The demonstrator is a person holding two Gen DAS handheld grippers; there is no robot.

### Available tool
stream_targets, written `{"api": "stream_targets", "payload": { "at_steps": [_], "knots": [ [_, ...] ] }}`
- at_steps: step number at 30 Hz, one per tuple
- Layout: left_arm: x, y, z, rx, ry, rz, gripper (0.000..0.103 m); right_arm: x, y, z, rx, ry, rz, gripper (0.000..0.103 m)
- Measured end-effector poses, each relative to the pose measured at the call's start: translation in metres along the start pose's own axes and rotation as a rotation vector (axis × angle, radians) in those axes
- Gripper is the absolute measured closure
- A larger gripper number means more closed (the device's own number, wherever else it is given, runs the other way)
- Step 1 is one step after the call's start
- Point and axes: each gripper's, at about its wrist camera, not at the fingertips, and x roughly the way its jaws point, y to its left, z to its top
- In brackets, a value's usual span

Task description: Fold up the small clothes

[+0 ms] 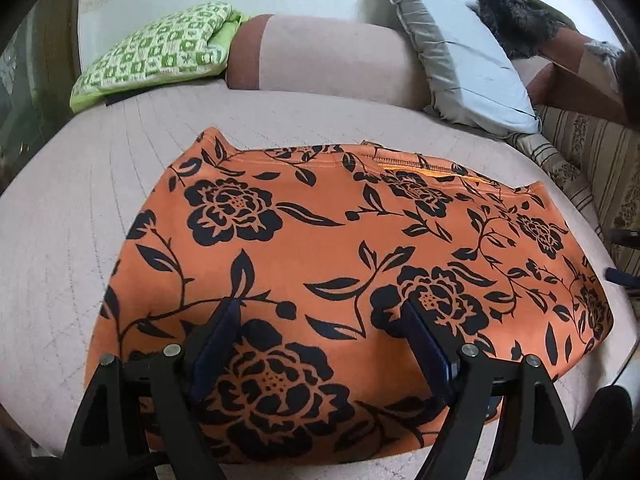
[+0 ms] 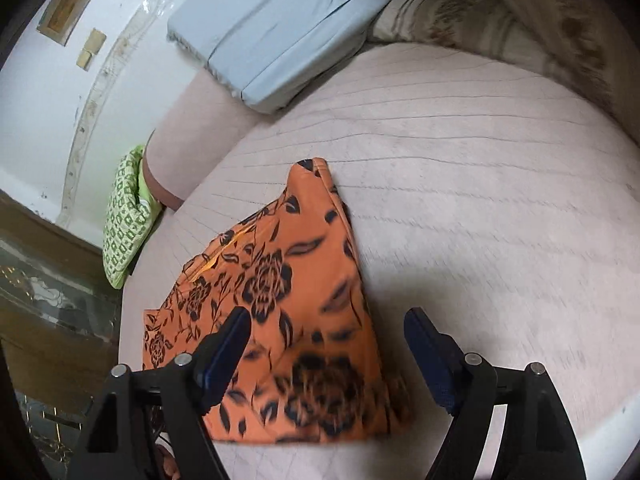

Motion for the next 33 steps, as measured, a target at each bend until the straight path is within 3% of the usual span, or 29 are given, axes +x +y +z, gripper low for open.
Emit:
{"api": "stream_targets", "payload": {
  "at_steps": [3, 5, 6, 10, 12, 14, 15, 16, 17, 20, 24, 25, 26, 27, 30, 32, 33],
  "knots": [
    [0.004, -0.002, 0.001, 0.006, 0.003, 0.001, 0.020, 0.040, -0.001, 0.001, -0.016, 0.136, -0.009, 0.025],
    [0.005, -0.003, 0.001, 0.014, 0.006, 0.007, 0.020, 0.050, 0.006, -0.003, -0.048, 0.163, -0.033, 0.057],
    [0.005, -0.003, 0.001, 0.018, 0.004, 0.006, 0.020, 0.049, 0.009, -0.003, -0.035, 0.168, -0.015, 0.085],
    [0.005, -0.006, 0.000, 0.025, 0.001, 0.007, 0.020, 0.035, 0.029, -0.007, -0.130, 0.073, -0.107, 0.086],
    [0.008, -0.008, 0.000, 0.036, 0.003, 0.011, 0.020, 0.061, 0.016, -0.011, -0.112, 0.172, -0.158, 0.085],
    [0.007, -0.007, -0.001, 0.054, 0.003, 0.017, 0.020, 0.050, 0.018, -0.002, -0.078, 0.148, -0.104, 0.079],
    [0.006, -0.006, -0.001, 0.054, -0.002, 0.013, 0.020, 0.042, 0.022, 0.002, -0.080, 0.129, -0.078, 0.067],
    [0.005, -0.006, -0.002, 0.051, -0.003, 0.009, 0.020, 0.033, 0.027, 0.008, -0.089, 0.097, -0.055, 0.032],
    [0.005, -0.006, -0.002, 0.051, -0.001, 0.009, 0.020, 0.024, 0.032, 0.014, -0.101, 0.057, -0.048, 0.019],
    [0.007, -0.009, -0.002, 0.053, -0.002, 0.016, 0.020, 0.019, 0.040, 0.040, -0.108, -0.020, -0.040, 0.017],
    [0.008, -0.011, -0.002, 0.063, -0.003, 0.018, 0.020, 0.070, 0.023, 0.073, -0.035, 0.056, -0.022, 0.017],
    [0.008, -0.011, -0.002, 0.062, -0.004, 0.017, 0.020, 0.083, 0.020, 0.075, -0.027, 0.084, -0.018, 0.024],
    [0.008, -0.010, -0.002, 0.064, -0.004, 0.018, 0.020, 0.101, 0.015, 0.074, 0.001, 0.136, -0.003, 0.042],
    [0.008, -0.010, -0.002, 0.065, -0.003, 0.019, 0.020, 0.105, 0.015, 0.073, 0.024, 0.142, 0.003, 0.091],
    [0.009, -0.011, -0.002, 0.057, -0.006, 0.019, 0.020, 0.086, 0.036, 0.067, -0.046, 0.036, 0.016, 0.091],
    [0.011, -0.012, -0.001, 0.061, -0.001, 0.018, 0.020, 0.109, 0.001, 0.065, 0.093, 0.125, -0.006, 0.090],
    [0.012, -0.013, 0.000, 0.066, 0.001, 0.022, 0.020, 0.111, -0.012, 0.063, 0.158, 0.124, 0.054, 0.087]
  ]
}}
